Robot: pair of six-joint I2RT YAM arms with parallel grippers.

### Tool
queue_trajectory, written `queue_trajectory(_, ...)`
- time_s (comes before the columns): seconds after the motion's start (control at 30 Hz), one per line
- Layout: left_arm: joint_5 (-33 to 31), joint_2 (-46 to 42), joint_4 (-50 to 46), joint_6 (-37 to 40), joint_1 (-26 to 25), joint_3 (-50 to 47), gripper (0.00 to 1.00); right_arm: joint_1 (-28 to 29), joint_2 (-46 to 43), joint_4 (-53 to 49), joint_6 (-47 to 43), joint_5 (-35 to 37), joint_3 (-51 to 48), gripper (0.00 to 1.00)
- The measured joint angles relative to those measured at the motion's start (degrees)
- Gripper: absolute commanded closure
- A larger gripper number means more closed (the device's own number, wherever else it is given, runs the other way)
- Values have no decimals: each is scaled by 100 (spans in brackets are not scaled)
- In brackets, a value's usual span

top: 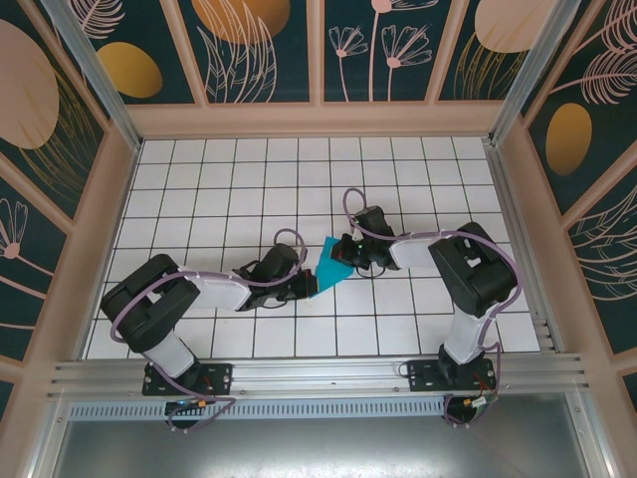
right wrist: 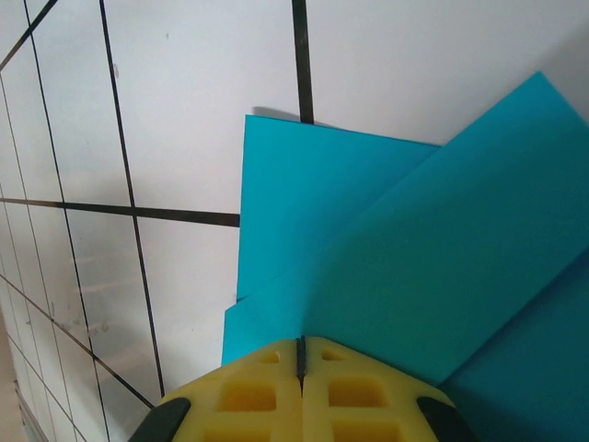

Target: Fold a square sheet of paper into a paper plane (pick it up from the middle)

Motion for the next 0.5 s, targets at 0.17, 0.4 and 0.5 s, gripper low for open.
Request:
queue_trajectory(0.17,184,72,87,0,0,-2,100,-31,-83,-186,-151,-2,35,100)
queue_trajectory(0.4,195,79,87,0,0,-11,100,-33,-568,-122,-428,-197,-15,100)
queue_trajectory(0.5,188,79,90,0,0,-11,100,85,-688,-4,-452,-302,-181,100)
